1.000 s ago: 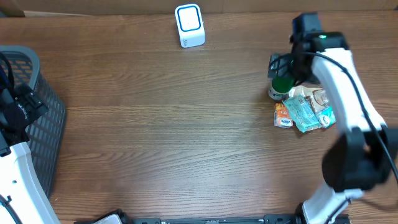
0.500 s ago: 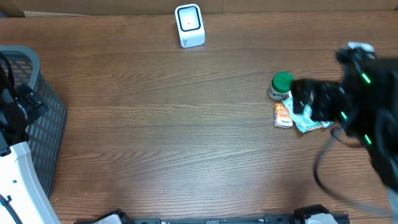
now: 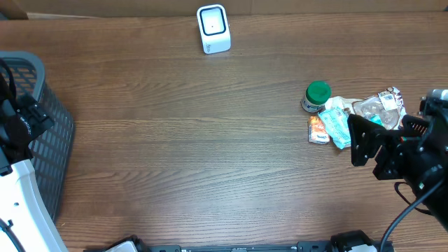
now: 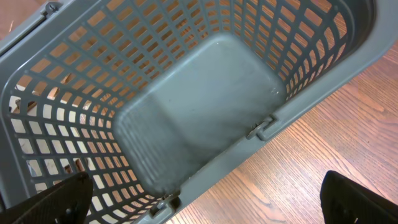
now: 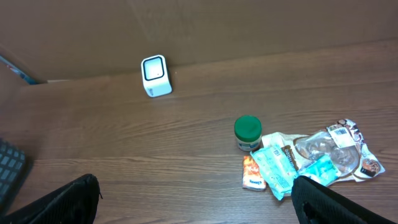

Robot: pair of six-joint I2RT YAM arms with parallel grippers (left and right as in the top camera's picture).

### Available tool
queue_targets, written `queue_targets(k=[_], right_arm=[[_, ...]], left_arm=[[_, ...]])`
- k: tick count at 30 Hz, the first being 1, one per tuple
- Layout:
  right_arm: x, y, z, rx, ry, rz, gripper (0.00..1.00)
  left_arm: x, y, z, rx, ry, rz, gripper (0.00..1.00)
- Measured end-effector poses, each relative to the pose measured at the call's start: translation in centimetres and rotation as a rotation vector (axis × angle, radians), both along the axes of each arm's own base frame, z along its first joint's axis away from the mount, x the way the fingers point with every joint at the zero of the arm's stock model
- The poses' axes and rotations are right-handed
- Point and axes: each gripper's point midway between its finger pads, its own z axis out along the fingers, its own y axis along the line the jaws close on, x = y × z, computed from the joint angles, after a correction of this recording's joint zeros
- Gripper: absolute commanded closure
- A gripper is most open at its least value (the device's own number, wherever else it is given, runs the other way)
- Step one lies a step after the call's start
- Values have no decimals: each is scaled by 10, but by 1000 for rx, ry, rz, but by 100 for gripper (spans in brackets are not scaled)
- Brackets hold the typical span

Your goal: Scan the item barcode

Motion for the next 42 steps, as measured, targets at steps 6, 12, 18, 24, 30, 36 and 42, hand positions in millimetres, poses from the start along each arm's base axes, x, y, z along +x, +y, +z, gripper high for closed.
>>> queue_targets(k=[6,12,18,24,30,36,42], right_arm=[[1,0,-1,0,4,0,0],[-6,-2,-5,-1,2,-4,0],[-9,-12,-4,-1,-151,-44,0],[10,-27,-14,1,-399,-123,0],[32,-27,-65,23,-603,-126,0],[36,-21,-123,44,-717,-96,0],[37,-13,-174,57,-734,-61,0]], left_arm=[[0,0,0,0,0,0,0],[0,0,0,0,0,0,1],[0,0,0,0,0,0,1],[0,0,0,0,0,0,1],[0,0,0,0,0,0,0],[0,0,0,0,0,0,1],[0,0,0,0,0,0,0]])
